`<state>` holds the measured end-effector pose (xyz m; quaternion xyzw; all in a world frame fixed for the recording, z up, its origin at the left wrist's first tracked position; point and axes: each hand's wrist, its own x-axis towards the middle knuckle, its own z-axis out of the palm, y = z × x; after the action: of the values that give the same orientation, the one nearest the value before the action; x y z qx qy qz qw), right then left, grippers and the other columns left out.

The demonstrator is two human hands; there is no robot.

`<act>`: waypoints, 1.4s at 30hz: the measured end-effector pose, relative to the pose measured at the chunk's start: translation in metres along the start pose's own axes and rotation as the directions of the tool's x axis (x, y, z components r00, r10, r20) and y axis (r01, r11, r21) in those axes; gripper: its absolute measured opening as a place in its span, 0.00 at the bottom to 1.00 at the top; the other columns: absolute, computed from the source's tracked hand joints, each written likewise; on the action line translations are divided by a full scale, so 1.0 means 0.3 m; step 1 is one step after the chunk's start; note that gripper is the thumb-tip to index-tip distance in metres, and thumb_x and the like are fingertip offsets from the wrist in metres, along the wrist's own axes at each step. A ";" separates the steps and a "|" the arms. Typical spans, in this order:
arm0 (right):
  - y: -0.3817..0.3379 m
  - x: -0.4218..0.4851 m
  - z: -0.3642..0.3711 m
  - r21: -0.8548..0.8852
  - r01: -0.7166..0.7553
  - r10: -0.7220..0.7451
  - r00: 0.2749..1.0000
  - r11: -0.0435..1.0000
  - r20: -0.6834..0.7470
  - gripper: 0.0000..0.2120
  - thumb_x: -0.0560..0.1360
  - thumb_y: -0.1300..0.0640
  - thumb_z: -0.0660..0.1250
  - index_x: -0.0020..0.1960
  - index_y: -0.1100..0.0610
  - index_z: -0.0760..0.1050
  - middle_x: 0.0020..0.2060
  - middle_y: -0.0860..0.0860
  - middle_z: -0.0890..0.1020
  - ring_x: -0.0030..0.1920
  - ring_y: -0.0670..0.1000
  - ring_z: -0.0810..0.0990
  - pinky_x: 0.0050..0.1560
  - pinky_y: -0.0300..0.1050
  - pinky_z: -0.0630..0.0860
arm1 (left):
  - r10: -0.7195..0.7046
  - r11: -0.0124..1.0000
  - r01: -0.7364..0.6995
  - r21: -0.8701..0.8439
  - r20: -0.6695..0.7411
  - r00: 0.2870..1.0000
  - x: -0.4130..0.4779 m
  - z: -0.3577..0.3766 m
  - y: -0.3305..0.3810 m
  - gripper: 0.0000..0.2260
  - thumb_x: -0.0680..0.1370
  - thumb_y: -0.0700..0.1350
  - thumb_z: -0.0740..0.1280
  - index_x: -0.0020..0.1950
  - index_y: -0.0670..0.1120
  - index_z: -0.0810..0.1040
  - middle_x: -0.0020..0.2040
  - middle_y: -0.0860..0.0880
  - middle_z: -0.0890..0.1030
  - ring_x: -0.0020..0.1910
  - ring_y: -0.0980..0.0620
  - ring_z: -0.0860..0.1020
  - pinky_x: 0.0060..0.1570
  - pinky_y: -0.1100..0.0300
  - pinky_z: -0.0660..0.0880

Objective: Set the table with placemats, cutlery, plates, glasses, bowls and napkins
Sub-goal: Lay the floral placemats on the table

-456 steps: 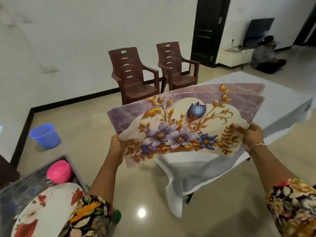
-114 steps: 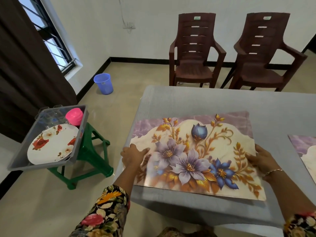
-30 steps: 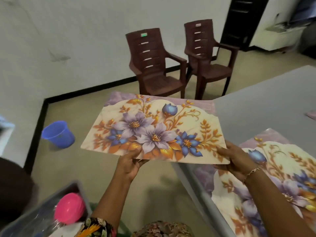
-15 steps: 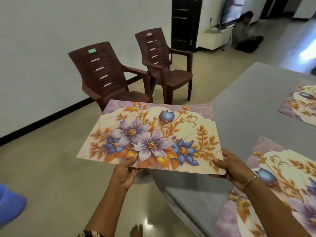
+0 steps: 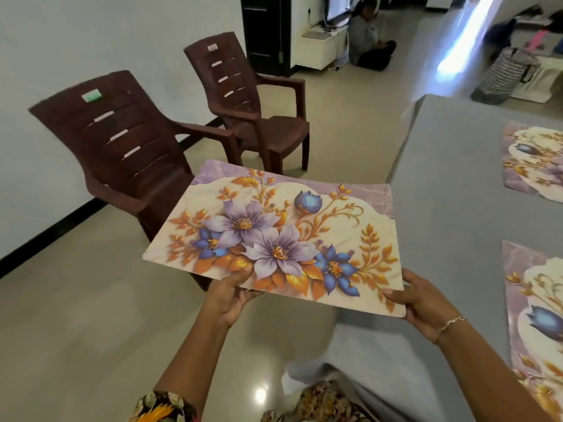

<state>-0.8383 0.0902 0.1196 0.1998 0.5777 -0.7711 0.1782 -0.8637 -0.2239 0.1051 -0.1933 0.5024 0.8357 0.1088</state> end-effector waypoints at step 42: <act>-0.012 0.236 0.342 0.321 0.510 0.320 0.094 0.798 -0.943 0.17 0.71 0.76 0.64 0.54 0.60 0.73 0.39 0.55 0.83 0.41 0.57 0.80 0.31 0.45 0.81 | -0.857 0.503 0.117 0.856 0.478 0.191 1.083 0.975 -0.061 0.13 0.77 0.34 0.61 0.61 0.39 0.74 0.44 0.44 0.82 0.41 0.45 0.80 0.29 0.57 0.79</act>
<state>-0.9113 -0.0105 0.1122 0.6646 0.2822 -0.5757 -0.3838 -1.2123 0.0386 0.0729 0.1687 0.5124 0.4621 0.7039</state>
